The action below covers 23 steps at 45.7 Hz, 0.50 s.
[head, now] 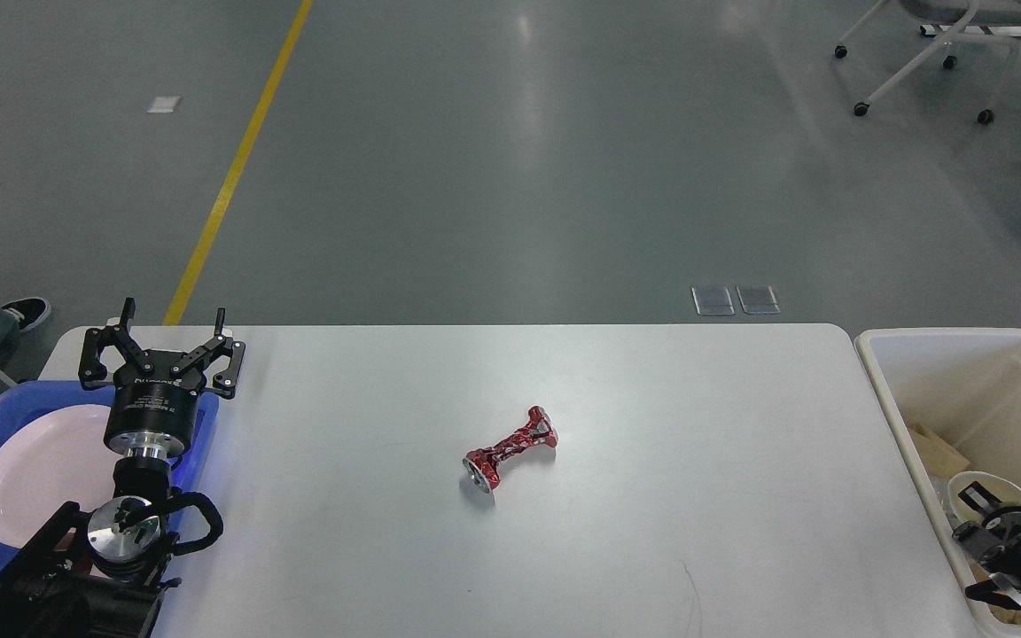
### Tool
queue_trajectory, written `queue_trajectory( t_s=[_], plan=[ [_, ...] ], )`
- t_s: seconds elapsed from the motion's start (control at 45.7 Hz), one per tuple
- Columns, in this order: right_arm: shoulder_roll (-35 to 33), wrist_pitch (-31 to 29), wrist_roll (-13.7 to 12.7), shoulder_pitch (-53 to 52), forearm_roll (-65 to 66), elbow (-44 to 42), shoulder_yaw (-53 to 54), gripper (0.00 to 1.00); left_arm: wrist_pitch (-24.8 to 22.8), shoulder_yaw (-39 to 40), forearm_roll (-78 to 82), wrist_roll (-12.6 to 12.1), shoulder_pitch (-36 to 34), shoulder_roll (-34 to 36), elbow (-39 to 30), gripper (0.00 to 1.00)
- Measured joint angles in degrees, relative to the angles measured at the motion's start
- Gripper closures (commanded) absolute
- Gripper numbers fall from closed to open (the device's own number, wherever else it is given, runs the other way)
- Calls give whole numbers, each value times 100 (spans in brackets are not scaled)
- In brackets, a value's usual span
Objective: Tidy desktop
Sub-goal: 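Lower the cup into the bin and open the right gripper, then raise the right gripper out of the bin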
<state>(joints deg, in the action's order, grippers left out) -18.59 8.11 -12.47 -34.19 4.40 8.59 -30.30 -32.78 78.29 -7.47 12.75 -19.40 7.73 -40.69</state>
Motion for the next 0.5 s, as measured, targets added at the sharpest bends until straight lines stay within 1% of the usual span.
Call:
queue_trajectory(
  t_s=[0.459,0.503],
  plan=[
    [98,36,-18,169,8,10,-38,99,0,0,0,0,-1,0,0,4],
    [105,71,-19,189,7,10,-25,77,0,0,0,0,-1,0,0,4]
  ],
)
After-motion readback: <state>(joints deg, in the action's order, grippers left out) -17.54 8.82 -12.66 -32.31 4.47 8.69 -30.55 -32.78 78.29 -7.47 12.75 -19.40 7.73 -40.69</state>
